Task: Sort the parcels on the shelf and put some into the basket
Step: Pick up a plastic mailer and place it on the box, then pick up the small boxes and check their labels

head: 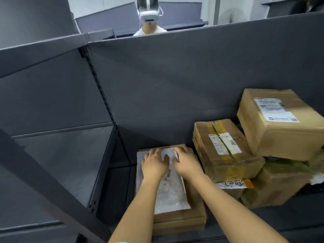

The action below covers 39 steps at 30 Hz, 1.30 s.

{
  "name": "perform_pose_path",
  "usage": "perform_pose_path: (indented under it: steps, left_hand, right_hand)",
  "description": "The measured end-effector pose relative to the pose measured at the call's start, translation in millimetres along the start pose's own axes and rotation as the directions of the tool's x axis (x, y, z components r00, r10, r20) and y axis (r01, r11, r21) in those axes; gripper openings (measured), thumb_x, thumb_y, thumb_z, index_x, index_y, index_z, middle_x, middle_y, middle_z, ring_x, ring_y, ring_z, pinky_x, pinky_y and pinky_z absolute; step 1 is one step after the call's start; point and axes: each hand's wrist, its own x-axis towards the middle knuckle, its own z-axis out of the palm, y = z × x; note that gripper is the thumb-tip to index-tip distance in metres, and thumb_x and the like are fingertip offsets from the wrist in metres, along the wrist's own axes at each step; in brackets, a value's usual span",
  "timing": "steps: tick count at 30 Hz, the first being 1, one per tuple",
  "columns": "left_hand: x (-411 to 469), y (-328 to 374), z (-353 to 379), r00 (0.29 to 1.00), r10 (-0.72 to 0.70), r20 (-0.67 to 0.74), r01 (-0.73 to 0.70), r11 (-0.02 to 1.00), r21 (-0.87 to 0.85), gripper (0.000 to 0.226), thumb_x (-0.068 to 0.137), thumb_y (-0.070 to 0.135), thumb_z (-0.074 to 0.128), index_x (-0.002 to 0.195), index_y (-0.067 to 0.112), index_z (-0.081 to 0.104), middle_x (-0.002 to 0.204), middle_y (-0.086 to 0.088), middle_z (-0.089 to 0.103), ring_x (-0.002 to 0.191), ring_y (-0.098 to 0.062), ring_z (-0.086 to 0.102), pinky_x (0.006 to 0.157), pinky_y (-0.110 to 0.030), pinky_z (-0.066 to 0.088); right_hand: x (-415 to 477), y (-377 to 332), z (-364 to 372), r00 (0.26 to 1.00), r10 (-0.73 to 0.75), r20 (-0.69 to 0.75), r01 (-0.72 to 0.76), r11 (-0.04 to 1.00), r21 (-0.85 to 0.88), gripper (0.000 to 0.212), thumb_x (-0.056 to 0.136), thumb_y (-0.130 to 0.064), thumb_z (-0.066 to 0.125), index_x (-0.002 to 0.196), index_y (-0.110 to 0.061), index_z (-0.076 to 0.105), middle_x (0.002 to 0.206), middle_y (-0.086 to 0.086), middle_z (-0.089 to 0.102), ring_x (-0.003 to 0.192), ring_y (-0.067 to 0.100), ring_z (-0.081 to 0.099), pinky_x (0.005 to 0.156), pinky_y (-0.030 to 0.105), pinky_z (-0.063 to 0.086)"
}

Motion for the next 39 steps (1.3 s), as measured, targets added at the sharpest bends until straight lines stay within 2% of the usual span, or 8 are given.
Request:
perform_pose_path:
  steps: [5, 11, 15, 19, 23, 28, 32, 39]
  left_hand:
    - [3.1, 83.1, 1.2, 0.978, 0.207, 0.035, -0.204, 0.976, -0.083, 0.04, 0.092, 0.034, 0.043, 0.13, 0.026, 0.049, 0.138, -0.004, 0.048, 0.12, -0.031, 0.045, 0.099, -0.043, 0.042]
    - [-5.4, 181.0, 22.6, 0.935, 0.34, 0.1, -0.298, 0.907, -0.299, 0.066, 0.089, 0.062, 0.036, 0.143, 0.025, 0.038, 0.146, -0.005, 0.045, 0.131, -0.03, 0.043, 0.105, -0.047, 0.04]
    - [-12.0, 228.6, 35.2, 0.905, 0.342, 0.252, -0.169, 0.835, -0.523, 0.089, 0.082, 0.077, 0.034, 0.153, 0.024, 0.018, 0.155, -0.005, 0.033, 0.14, -0.029, 0.035, 0.111, -0.045, 0.03]
    - [-15.8, 254.6, 40.9, 0.86, 0.39, 0.329, -0.122, 0.783, -0.61, 0.086, 0.083, 0.077, 0.034, 0.152, 0.03, 0.017, 0.156, -0.002, 0.032, 0.139, -0.03, 0.036, 0.108, -0.043, 0.034]
    - [-22.9, 263.0, 45.7, 0.845, 0.367, 0.389, 0.007, 0.719, -0.695, 0.077, 0.087, 0.071, 0.036, 0.152, 0.031, 0.022, 0.155, -0.003, 0.034, 0.138, -0.03, 0.036, 0.107, -0.044, 0.036]
    - [-23.1, 262.3, 37.7, 0.863, 0.337, 0.378, 0.109, 0.605, -0.789, 0.057, 0.094, 0.056, 0.038, 0.146, 0.036, 0.033, 0.152, 0.001, 0.037, 0.135, -0.028, 0.037, 0.098, -0.04, 0.037]
    - [-22.8, 249.4, 26.2, 0.882, 0.316, 0.349, 0.169, 0.48, -0.861, 0.052, 0.085, 0.057, 0.048, 0.134, 0.043, 0.048, 0.143, 0.006, 0.043, 0.13, -0.027, 0.041, 0.106, -0.047, 0.038]
    - [-20.9, 210.7, 7.5, 0.912, 0.376, 0.162, 0.087, 0.21, -0.974, 0.051, 0.07, 0.039, 0.057, 0.121, 0.039, 0.055, 0.126, 0.001, 0.062, 0.117, -0.022, 0.056, 0.094, -0.04, 0.049]
  right_hand:
    - [-17.5, 12.4, -84.3, 0.899, -0.08, -0.431, 0.061, 0.996, -0.058, 0.037, 0.089, -0.022, 0.054, 0.126, -0.018, 0.058, 0.13, 0.0, 0.056, 0.122, 0.02, 0.049, 0.105, 0.034, 0.034]
    - [-60.2, 72.2, -177.8, 0.654, 0.082, -0.752, -0.205, 0.976, -0.071, 0.043, 0.09, -0.029, 0.056, 0.131, -0.016, 0.052, 0.137, 0.003, 0.053, 0.129, 0.024, 0.044, 0.116, 0.044, 0.021]
    - [-87.7, 117.5, -214.3, 0.547, 0.24, -0.802, -0.383, 0.923, 0.016, 0.055, 0.09, -0.034, 0.057, 0.139, -0.014, 0.044, 0.143, 0.006, 0.047, 0.136, 0.026, 0.037, 0.117, 0.047, 0.016]
    - [-96.1, 147.7, -233.6, 0.496, 0.586, -0.64, -0.476, 0.801, 0.364, 0.072, 0.093, -0.048, 0.047, 0.15, -0.011, 0.022, 0.154, 0.011, 0.03, 0.14, 0.031, 0.03, 0.112, 0.046, 0.027]
    - [-100.5, 163.1, -232.0, 0.558, 0.753, -0.347, -0.448, 0.626, 0.638, 0.063, 0.094, -0.051, 0.043, 0.143, -0.013, 0.033, 0.141, 0.011, 0.046, 0.125, 0.033, 0.046, 0.087, 0.038, 0.042]
    - [-93.1, 161.2, -222.9, 0.493, 0.697, -0.52, -0.148, 0.657, 0.739, 0.026, 0.089, -0.042, 0.057, 0.083, -0.02, 0.044, 0.097, 0.007, 0.057, 0.077, 0.019, 0.051, 0.055, 0.028, 0.032]
    - [-89.2, 149.9, -223.0, 0.491, 0.692, -0.53, 0.031, 0.594, 0.804, 0.024, 0.089, -0.049, 0.054, 0.079, -0.028, 0.044, 0.094, -0.002, 0.052, 0.082, 0.015, 0.049, 0.061, 0.028, 0.034]
    - [-87.4, 133.5, -209.7, 0.788, 0.445, -0.425, 0.182, 0.492, 0.851, 0.037, 0.074, -0.055, 0.063, 0.107, -0.047, 0.05, 0.135, 0.0, 0.041, 0.116, 0.016, 0.052, 0.098, 0.038, 0.046]
